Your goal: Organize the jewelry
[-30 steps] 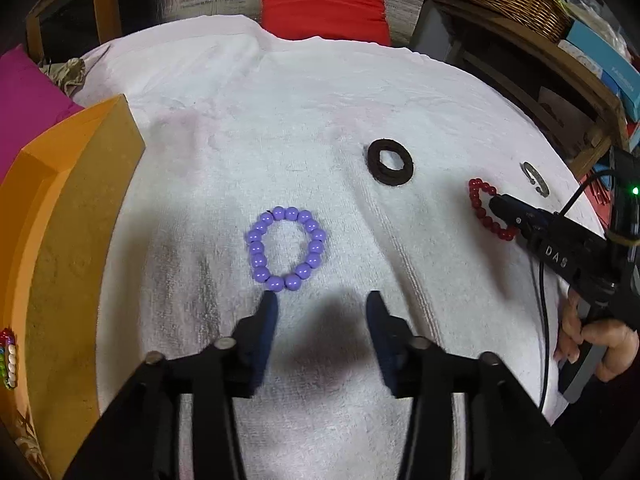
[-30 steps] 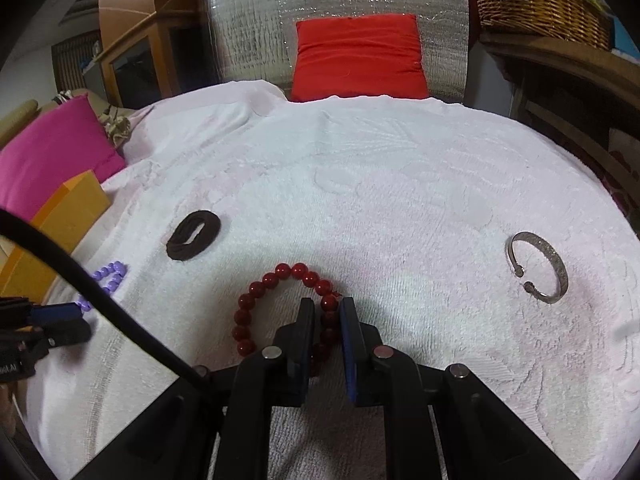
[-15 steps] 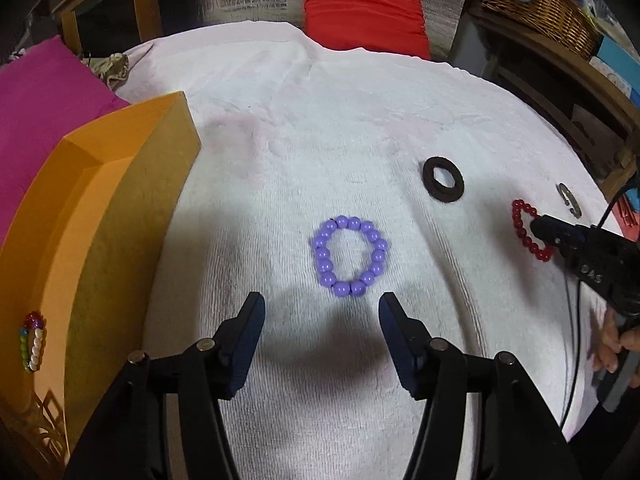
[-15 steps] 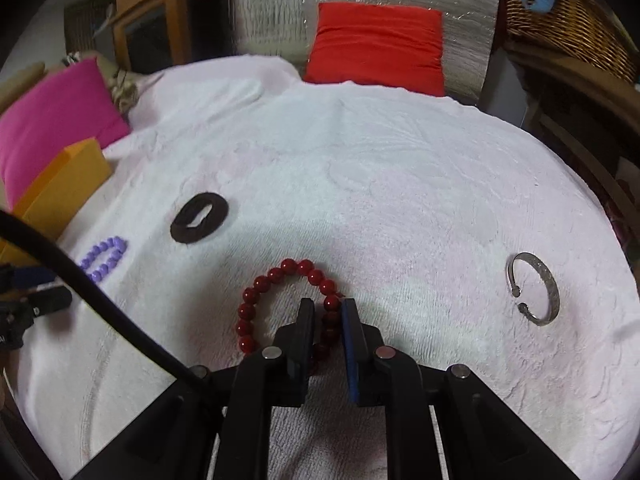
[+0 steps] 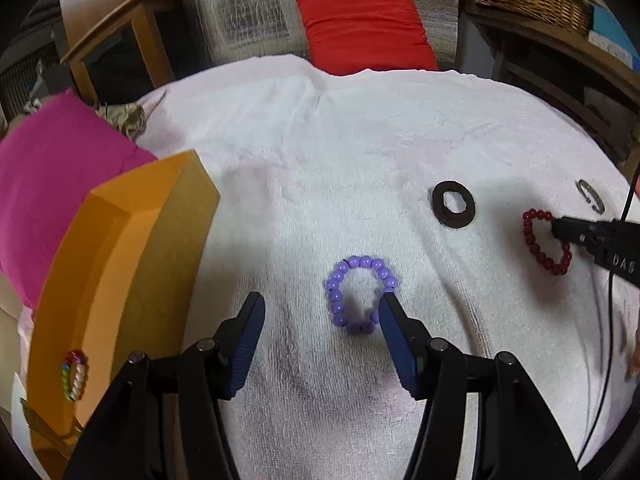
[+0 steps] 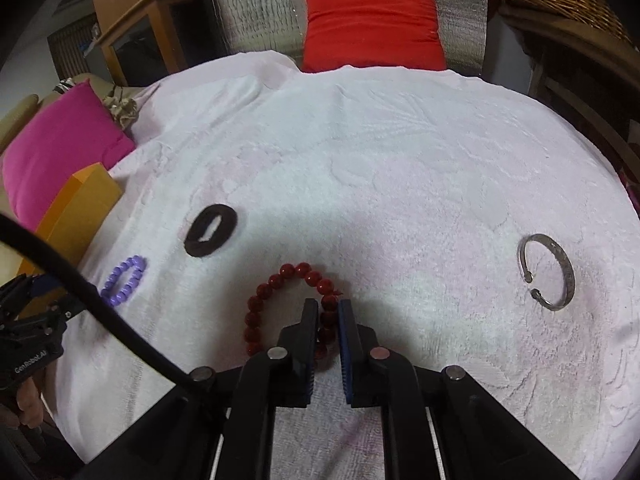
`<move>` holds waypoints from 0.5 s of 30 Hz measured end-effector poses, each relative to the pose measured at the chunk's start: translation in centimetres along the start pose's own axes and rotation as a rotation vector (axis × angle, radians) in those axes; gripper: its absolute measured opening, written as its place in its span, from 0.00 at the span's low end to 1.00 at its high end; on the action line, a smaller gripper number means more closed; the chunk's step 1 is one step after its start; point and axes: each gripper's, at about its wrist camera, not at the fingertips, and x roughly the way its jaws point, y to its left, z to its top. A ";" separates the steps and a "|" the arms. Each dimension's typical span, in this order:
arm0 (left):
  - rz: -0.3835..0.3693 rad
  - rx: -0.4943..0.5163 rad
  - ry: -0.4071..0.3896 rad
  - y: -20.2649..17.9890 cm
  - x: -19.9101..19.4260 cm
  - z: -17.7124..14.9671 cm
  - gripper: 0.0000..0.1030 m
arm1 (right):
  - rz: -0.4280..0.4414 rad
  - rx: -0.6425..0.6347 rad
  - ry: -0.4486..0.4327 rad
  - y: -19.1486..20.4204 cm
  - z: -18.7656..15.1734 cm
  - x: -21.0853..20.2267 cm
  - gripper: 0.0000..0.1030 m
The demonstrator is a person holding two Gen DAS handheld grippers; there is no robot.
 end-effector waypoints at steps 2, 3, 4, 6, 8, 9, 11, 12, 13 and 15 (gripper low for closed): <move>0.011 0.016 -0.007 -0.2 -0.1 0.1 0.58 | 0.009 0.009 -0.006 -0.1 0.1 -0.1 0.10; 0.013 0.021 -0.008 -0.2 -0.1 0.1 0.58 | 0.011 0.017 -0.007 -0.2 0.2 -0.2 0.10; 0.011 0.022 -0.009 -0.2 -0.2 0.1 0.58 | 0.009 0.021 -0.006 -0.2 0.3 -0.2 0.10; 0.011 0.021 -0.011 -0.2 -0.2 0.2 0.58 | 0.015 0.046 0.014 -0.5 0.5 0.0 0.11; 0.015 0.024 -0.015 -0.2 -0.2 0.1 0.58 | 0.025 0.076 0.034 -0.9 0.5 0.3 0.11; 0.019 0.026 -0.017 -0.2 -0.3 0.2 0.58 | 0.026 0.084 0.041 -1.1 0.5 0.4 0.11; 0.021 0.025 -0.018 -0.2 -0.3 0.2 0.58 | 0.021 0.089 0.041 -1.1 0.5 0.4 0.11; 0.020 0.023 -0.017 -0.2 -0.2 0.2 0.58 | 0.023 0.095 0.040 -1.2 0.5 0.4 0.11; 0.021 0.022 -0.017 -0.2 -0.3 0.2 0.58 | 0.025 0.099 0.039 -1.2 0.5 0.4 0.11; 0.020 0.024 -0.018 -0.2 -0.3 0.2 0.58 | 0.029 0.110 0.035 -1.4 0.6 0.3 0.11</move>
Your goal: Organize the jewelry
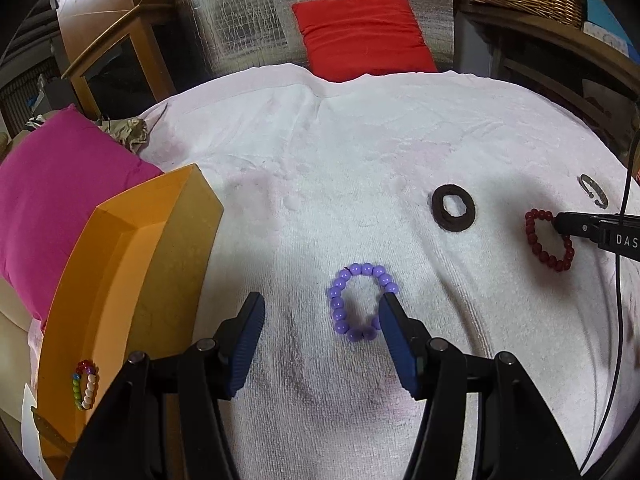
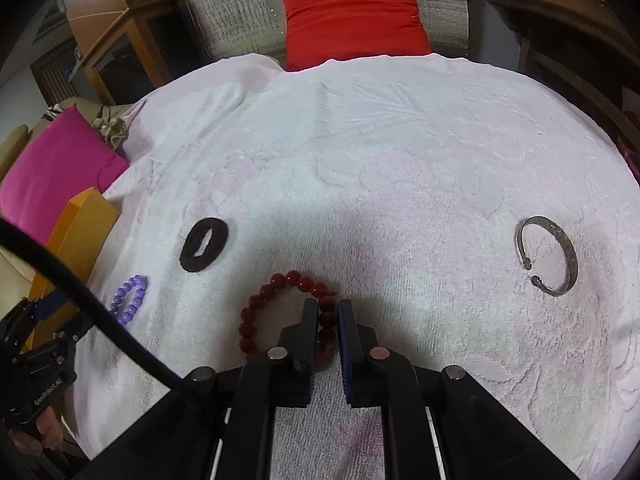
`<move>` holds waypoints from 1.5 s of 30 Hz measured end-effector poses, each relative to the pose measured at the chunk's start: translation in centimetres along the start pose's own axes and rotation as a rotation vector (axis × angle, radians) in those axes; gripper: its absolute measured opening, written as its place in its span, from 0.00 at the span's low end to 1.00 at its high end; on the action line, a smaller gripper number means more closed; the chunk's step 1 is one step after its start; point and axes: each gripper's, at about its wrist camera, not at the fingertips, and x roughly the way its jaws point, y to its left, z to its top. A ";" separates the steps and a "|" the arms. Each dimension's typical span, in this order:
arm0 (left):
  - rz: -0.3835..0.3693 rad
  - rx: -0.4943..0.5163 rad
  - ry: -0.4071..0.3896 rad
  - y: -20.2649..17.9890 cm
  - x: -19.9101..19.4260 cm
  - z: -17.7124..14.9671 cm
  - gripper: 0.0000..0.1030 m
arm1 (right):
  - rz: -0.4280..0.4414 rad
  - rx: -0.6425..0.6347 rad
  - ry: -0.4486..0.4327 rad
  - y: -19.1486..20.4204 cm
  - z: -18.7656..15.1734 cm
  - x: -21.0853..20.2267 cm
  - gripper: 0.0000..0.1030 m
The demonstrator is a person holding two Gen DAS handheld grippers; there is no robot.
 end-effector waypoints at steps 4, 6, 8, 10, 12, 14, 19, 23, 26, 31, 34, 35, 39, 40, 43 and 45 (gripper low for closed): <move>-0.009 0.003 0.003 -0.2 0.0 0.0 0.58 | -0.004 0.007 0.003 -0.1 0.0 0.1 0.13; -0.021 0.002 0.005 -0.3 -0.1 0.0 0.58 | -0.005 0.008 0.001 -0.2 0.0 0.1 0.13; -0.031 0.004 0.007 -0.5 -0.1 0.1 0.58 | -0.008 0.009 -0.007 -0.3 0.0 0.1 0.13; -0.037 0.009 0.010 -0.7 -0.1 0.1 0.58 | -0.008 0.010 -0.004 -0.4 -0.1 0.3 0.13; -0.043 0.010 0.012 -0.9 -0.1 0.2 0.58 | -0.014 -0.001 -0.007 -0.2 -0.1 0.5 0.13; -0.048 0.011 0.013 -1.1 -0.1 0.2 0.58 | -0.017 -0.017 -0.018 0.0 -0.1 0.5 0.12; -0.055 0.006 0.016 -1.2 -0.1 0.4 0.58 | -0.022 -0.047 -0.059 0.5 -0.1 -0.1 0.11; -0.084 -0.013 0.034 -1.0 0.3 0.6 0.58 | -0.023 -0.043 -0.091 0.2 0.1 -0.9 0.11; -0.128 -0.042 0.051 -0.3 0.5 0.7 0.58 | -0.034 -0.028 -0.081 -0.4 0.2 -0.8 0.11; -0.229 -0.118 0.086 1.8 1.2 0.7 0.58 | -0.014 -0.005 -0.048 -1.5 0.3 -0.7 0.11; -0.266 -0.144 0.092 2.3 1.5 0.7 0.58 | 0.028 0.032 -0.022 -2.1 0.3 -0.7 0.11; -0.280 -0.145 0.096 2.3 1.7 0.7 0.58 | 0.044 0.045 -0.016 -2.3 0.4 -0.7 0.11; -0.308 -0.137 0.119 2.0 2.6 0.7 0.34 | 0.055 0.052 -0.021 -2.6 0.5 -0.7 0.11; -0.311 -0.136 0.128 2.0 2.9 0.7 0.33 | 0.063 0.053 -0.016 -2.6 0.5 -0.6 0.11; -0.323 -0.141 0.150 1.9 3.5 0.6 0.33 | 0.066 0.046 -0.005 -2.1 0.7 -0.2 0.12; -0.329 -0.144 0.167 1.9 3.8 0.5 0.33 | 0.075 0.036 0.001 -1.6 0.7 0.0 0.17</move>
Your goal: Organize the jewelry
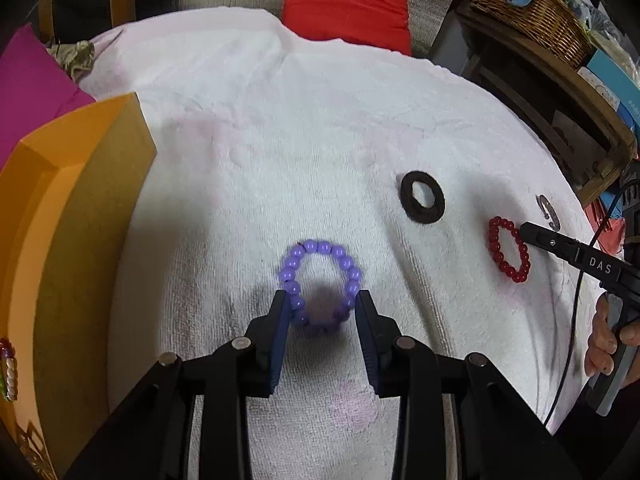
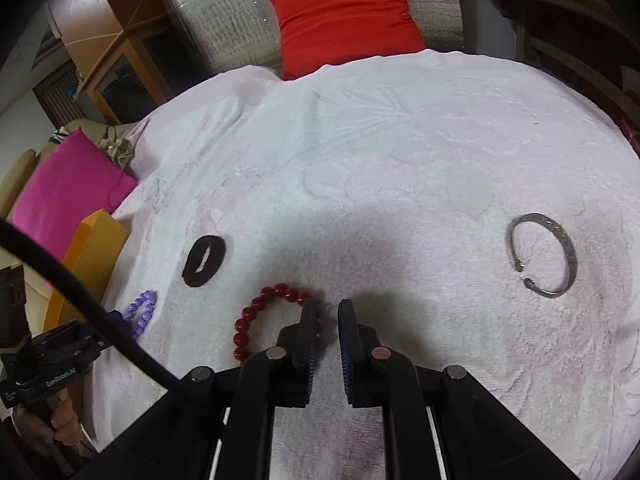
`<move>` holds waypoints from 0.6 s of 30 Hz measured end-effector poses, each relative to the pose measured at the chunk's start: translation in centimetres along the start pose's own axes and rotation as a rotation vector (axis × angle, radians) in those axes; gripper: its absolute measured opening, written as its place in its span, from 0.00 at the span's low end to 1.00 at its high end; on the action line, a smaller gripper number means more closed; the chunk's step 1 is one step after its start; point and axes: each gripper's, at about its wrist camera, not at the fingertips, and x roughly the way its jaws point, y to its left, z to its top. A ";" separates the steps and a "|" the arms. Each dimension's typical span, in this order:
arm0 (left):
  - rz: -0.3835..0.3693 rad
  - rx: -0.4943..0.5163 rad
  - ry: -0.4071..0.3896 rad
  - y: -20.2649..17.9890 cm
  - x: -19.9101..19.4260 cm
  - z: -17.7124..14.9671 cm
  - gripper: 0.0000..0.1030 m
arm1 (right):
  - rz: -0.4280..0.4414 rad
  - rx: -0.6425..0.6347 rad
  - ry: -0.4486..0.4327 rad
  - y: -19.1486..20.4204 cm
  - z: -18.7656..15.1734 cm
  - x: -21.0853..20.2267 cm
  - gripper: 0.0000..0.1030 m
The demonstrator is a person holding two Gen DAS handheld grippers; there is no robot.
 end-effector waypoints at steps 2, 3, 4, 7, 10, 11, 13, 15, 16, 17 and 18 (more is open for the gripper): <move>-0.004 -0.007 0.009 0.1 0.4 -0.1 0.33 | -0.009 -0.019 0.013 0.6 -0.1 0.5 0.19; -0.008 -0.011 0.011 0.1 0.5 -0.1 0.33 | -0.022 -0.035 0.026 1.0 -0.2 0.9 0.19; -0.010 -0.015 0.011 0.2 0.5 -0.1 0.33 | -0.035 -0.046 0.030 1.2 -0.4 1.2 0.19; -0.018 -0.018 0.005 0.3 0.7 0.1 0.33 | -0.073 -0.099 0.011 2.0 -0.7 1.3 0.19; -0.031 -0.028 0.003 0.6 0.9 0.2 0.33 | -0.107 -0.142 -0.005 2.3 -1.0 1.2 0.15; -0.039 -0.039 0.000 0.8 0.8 0.2 0.33 | -0.119 -0.153 -0.010 2.3 -1.1 1.2 0.11; -0.054 -0.057 -0.001 1.2 0.7 0.2 0.30 | -0.124 -0.156 -0.016 2.1 -1.1 1.0 0.11; -0.073 -0.082 0.000 1.6 0.7 0.4 0.30 | -0.138 -0.149 -0.027 1.5 -0.9 0.5 0.10; -0.073 -0.084 0.000 1.6 0.7 0.5 0.30 | -0.144 -0.143 -0.031 1.2 -0.9 0.3 0.10; -0.066 -0.084 0.003 1.6 0.8 0.6 0.30 | -0.146 -0.133 -0.033 0.8 -0.8 0.2 0.10; -0.063 -0.093 0.007 1.7 0.8 0.7 0.30 | -0.144 -0.118 -0.031 0.2 -0.7 0.1 0.10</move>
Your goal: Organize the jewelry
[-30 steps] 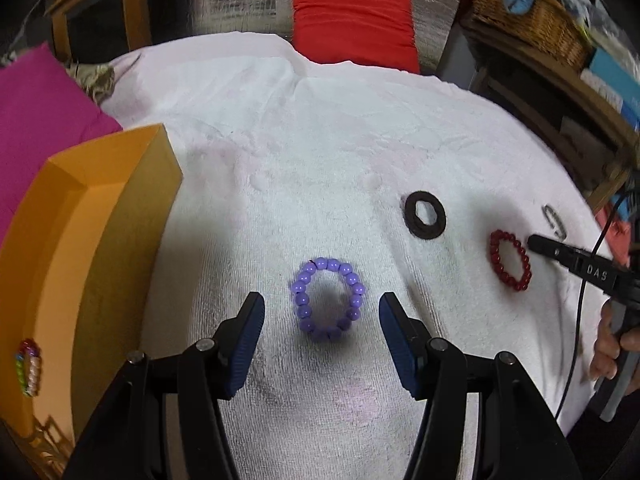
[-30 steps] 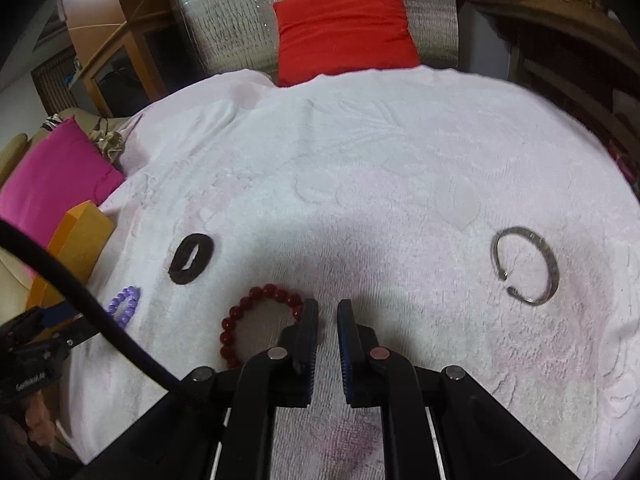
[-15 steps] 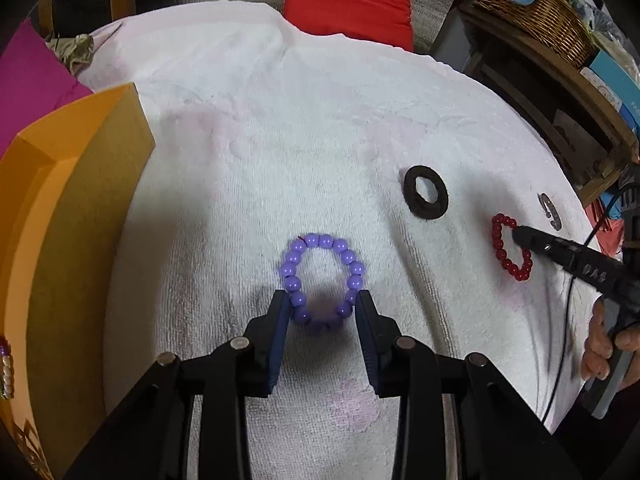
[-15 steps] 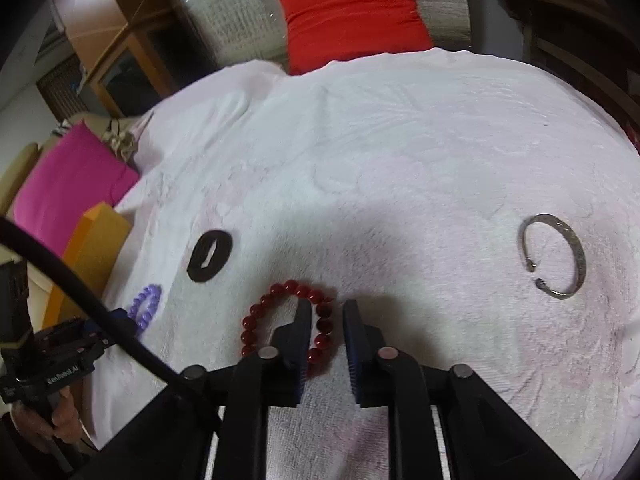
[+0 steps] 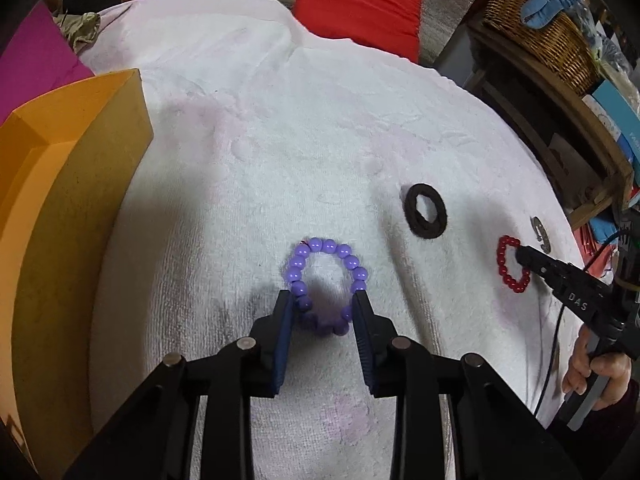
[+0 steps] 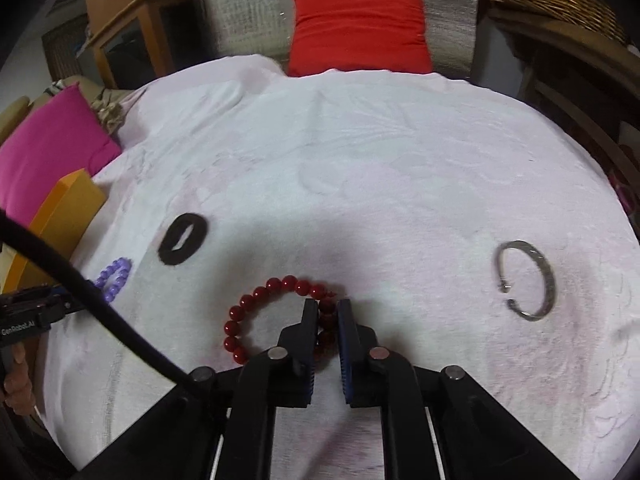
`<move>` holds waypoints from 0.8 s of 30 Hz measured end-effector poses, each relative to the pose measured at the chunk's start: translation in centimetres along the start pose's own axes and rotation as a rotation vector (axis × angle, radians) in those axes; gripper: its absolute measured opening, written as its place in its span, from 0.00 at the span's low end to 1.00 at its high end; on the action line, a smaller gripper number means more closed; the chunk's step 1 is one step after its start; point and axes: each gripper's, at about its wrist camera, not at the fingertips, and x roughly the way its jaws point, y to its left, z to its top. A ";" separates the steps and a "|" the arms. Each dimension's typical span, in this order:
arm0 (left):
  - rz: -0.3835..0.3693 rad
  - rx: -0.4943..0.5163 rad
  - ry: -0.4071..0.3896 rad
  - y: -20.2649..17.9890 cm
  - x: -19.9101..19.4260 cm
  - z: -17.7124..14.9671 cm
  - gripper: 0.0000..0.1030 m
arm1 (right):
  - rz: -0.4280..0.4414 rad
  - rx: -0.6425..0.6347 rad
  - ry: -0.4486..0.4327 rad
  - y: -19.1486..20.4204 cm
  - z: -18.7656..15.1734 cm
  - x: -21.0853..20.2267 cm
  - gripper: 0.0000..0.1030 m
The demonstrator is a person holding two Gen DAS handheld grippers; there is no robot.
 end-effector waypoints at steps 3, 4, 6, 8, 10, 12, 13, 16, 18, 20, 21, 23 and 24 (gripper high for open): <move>-0.017 -0.045 0.008 0.4 0.1 0.4 0.38 | 0.023 0.030 0.012 -0.9 0.0 0.0 0.10; -0.017 -0.059 0.002 0.6 0.1 0.5 0.41 | 0.030 0.033 0.015 -1.0 0.0 0.0 0.10; -0.023 -0.085 -0.008 0.9 0.1 0.8 0.41 | 0.046 0.044 0.025 -1.2 0.0 -0.1 0.11; -0.034 -0.101 -0.020 1.0 -0.1 0.9 0.41 | 0.056 0.055 0.035 -1.3 0.0 -0.1 0.12; -0.018 -0.099 -0.021 1.1 0.1 1.0 0.40 | 0.064 0.065 0.036 -1.6 0.0 -0.1 0.12; -0.023 -0.104 -0.013 1.1 0.4 1.0 0.34 | 0.064 0.068 0.039 -1.5 -0.1 0.0 0.14; -0.022 -0.103 -0.010 1.1 0.6 1.1 0.26 | 0.063 0.067 0.039 -1.3 -0.1 0.0 0.15; -0.020 -0.100 -0.009 0.9 1.0 1.1 0.13 | 0.062 0.064 0.039 -1.1 0.0 0.1 0.18; -0.039 -0.100 0.002 0.7 1.3 1.0 0.09 | 0.054 0.057 0.032 -1.0 -0.1 0.1 0.18; -0.046 -0.097 0.007 0.5 1.5 0.9 0.09 | 0.043 0.041 0.025 -0.7 -0.2 0.2 0.18; -0.042 -0.088 0.005 0.3 1.5 0.9 0.09 | 0.032 0.024 0.021 -0.4 -0.2 0.2 0.18; -0.051 -0.083 0.007 0.0 1.3 0.8 0.09 | 0.006 -0.002 0.010 0.0 -0.3 0.1 0.12; -0.058 -0.078 0.012 -0.2 1.3 0.8 0.09 | -0.010 -0.017 0.002 0.2 -0.4 0.0 0.10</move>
